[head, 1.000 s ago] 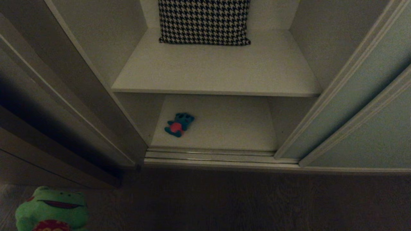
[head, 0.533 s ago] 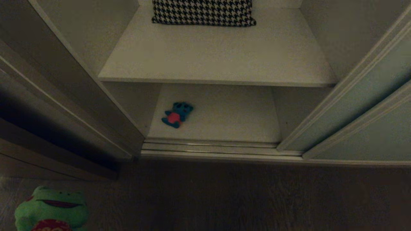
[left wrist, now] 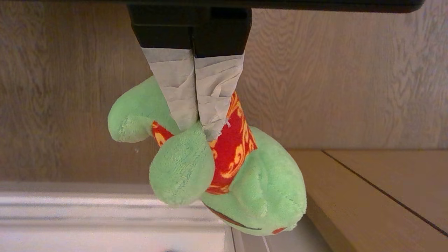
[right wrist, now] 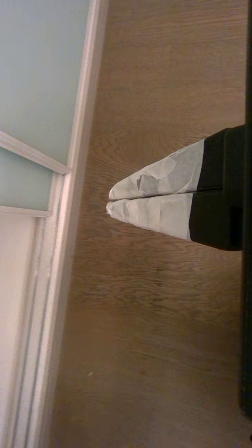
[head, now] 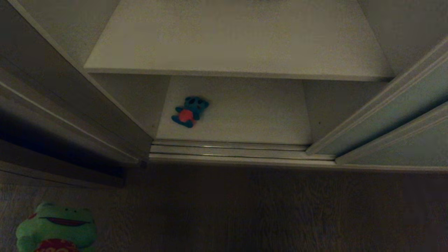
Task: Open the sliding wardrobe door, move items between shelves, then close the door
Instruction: Place the green doll on the lower shelf
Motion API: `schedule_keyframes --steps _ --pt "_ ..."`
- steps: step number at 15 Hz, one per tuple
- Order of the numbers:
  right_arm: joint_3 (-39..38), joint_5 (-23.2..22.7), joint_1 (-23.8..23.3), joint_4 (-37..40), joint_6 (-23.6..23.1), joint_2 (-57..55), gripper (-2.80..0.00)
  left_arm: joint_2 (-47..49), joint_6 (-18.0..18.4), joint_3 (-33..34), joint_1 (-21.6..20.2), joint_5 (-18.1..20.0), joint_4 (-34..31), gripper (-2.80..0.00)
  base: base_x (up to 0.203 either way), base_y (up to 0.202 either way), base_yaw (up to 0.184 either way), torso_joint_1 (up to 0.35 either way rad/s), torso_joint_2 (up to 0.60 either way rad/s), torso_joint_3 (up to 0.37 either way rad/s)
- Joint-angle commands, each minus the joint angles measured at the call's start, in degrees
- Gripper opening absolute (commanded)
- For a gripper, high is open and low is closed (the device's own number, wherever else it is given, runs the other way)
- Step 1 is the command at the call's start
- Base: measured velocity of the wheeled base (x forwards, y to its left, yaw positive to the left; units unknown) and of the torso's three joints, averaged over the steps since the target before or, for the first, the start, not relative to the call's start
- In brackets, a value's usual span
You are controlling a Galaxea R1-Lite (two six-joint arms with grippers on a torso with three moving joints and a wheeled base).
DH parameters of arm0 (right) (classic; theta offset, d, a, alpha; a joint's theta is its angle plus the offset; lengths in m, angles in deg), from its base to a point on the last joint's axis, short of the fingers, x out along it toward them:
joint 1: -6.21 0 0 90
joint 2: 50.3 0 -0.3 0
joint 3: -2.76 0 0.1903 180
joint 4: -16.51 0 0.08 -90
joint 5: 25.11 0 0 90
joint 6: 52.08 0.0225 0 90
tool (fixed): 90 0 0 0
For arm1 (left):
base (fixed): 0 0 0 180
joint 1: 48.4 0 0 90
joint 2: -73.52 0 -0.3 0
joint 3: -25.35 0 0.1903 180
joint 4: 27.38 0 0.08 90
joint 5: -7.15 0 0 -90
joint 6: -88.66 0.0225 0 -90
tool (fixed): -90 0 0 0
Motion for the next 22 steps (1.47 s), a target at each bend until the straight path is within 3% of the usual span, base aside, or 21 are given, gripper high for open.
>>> schedule_keyframes --steps 1,22 --pt "0.0 0.0 0.0 0.0 0.0 0.0 -2.80 0.2 0.0 0.0 0.0 0.0 0.0 -2.80 0.000 0.000 0.000 0.002 0.00 -0.191" --pt "0.0 0.0 0.0 0.0 0.0 0.0 -2.80 0.2 -1.9 0.0 0.0 -0.1 0.0 -2.80 0.000 0.000 0.000 0.003 0.00 -0.178"
